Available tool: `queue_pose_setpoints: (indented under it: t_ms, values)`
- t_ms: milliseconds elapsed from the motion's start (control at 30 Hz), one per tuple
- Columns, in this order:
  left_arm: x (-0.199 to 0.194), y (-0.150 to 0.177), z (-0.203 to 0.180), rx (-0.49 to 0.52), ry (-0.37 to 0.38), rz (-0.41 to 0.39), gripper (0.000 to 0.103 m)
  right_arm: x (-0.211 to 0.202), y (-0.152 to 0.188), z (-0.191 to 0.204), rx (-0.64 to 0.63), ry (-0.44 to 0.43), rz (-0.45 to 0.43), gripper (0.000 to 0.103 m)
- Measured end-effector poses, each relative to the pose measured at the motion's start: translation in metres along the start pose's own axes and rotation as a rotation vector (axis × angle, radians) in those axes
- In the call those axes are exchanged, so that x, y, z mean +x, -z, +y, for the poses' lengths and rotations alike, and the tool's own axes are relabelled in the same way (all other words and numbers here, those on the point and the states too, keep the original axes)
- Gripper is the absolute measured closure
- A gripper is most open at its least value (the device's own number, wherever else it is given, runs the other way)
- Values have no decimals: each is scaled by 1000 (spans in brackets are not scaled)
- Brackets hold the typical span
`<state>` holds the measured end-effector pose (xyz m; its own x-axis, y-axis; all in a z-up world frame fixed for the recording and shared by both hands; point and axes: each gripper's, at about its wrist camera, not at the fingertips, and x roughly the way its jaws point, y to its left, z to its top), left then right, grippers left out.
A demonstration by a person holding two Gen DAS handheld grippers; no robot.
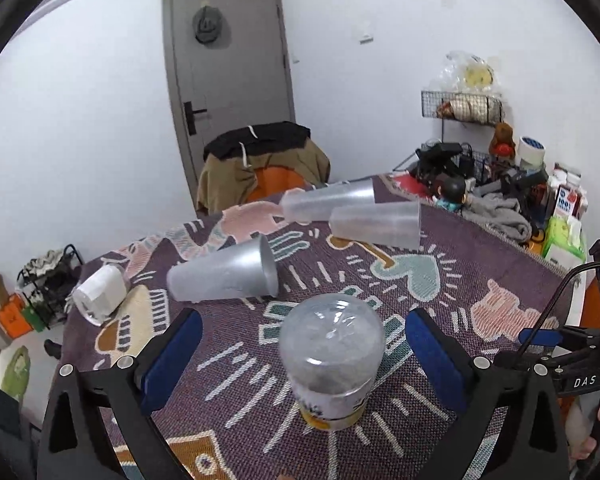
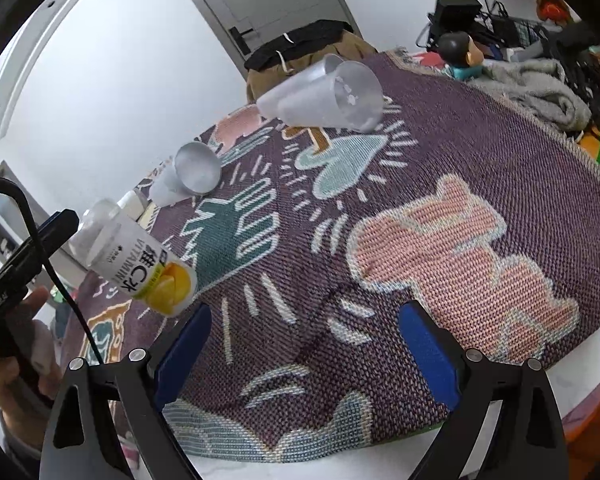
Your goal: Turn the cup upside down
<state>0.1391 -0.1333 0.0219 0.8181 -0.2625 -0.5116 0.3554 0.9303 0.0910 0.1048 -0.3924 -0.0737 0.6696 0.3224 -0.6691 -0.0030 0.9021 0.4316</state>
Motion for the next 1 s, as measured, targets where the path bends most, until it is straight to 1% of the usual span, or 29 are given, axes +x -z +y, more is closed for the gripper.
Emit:
queue_pose_setpoints:
  t_ms: [200,367,500,567,600,667,733,1000]
  values:
    - [-21,5,12,-55,-5,-46,1,-13,-5,13,-48,1,-42,8]
    - [-35,12,20,-99,-13,-78,0,-23,-10,24,-94,28,-80,8]
    - [-49,21,24,-122,-39,-119,0,-31,-12,34,-134,39,-113,8]
    - [-58,26,28,-154,-45,-147,0,-33,-13,40,-154,38,-121,5]
    - [-61,28,30,-166,-46,-157,0,-35,-13,42,-162,37,-125,0]
    - [-70,34,35,-190,-47,-179,0,-37,-12,49,-187,42,-143,0]
    - [-76,39,38,-202,-64,-186,0,-39,-10,55,-212,50,-156,0]
    - [-90,60,50,-238,-105,-207,0,-43,-3,75,-268,39,-158,0]
